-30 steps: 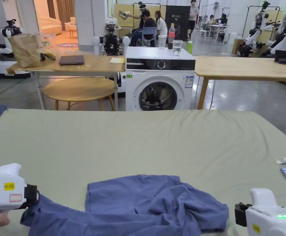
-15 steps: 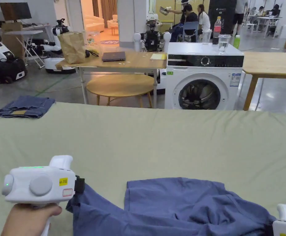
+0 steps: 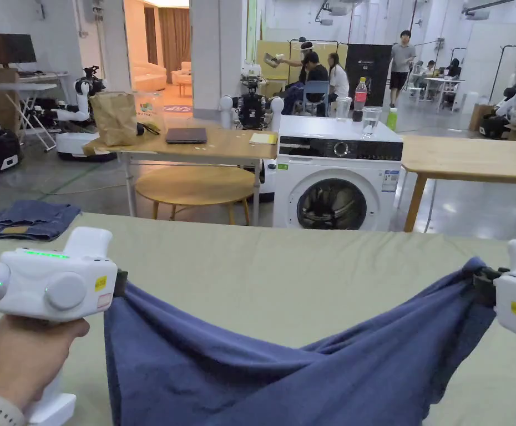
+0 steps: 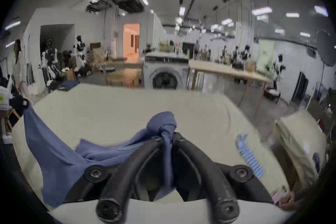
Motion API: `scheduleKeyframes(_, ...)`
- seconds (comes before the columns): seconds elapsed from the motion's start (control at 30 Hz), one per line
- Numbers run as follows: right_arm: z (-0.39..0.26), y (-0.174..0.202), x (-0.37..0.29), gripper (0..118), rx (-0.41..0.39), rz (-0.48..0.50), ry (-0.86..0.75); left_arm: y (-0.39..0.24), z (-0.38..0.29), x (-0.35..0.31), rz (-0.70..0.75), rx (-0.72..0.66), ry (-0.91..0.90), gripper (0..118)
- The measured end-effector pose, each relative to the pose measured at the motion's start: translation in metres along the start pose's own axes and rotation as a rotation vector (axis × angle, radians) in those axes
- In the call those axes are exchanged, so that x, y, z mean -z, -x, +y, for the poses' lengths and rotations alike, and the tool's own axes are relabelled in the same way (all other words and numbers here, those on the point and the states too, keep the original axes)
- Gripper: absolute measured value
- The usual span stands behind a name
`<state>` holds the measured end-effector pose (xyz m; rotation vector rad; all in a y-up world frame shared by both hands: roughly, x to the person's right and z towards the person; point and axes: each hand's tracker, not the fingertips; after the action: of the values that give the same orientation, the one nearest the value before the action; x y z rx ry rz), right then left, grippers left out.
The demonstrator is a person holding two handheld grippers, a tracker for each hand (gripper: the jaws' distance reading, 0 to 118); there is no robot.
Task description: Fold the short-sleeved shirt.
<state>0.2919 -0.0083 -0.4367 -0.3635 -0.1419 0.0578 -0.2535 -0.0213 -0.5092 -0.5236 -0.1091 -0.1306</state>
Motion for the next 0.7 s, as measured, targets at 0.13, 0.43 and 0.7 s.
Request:
scheduleKeyframes(0.13,0.067,-0.011,-0.011,5,-0.035,-0.067,-0.081,0.019,0.051,-0.017,0.030,-0.025,-0.129,0)
scheduleKeyframes(0.43,0.182,-0.047,-0.004,5,0.042,-0.208,-0.262,0.043,0.175,-0.026,0.079,-0.140,-0.351,0)
scheduleKeyframes(0.7,0.172,-0.043,0.029,5,0.079,-0.206,-0.301,0.028,0.184,0.012,0.105,-0.098,-0.367,0)
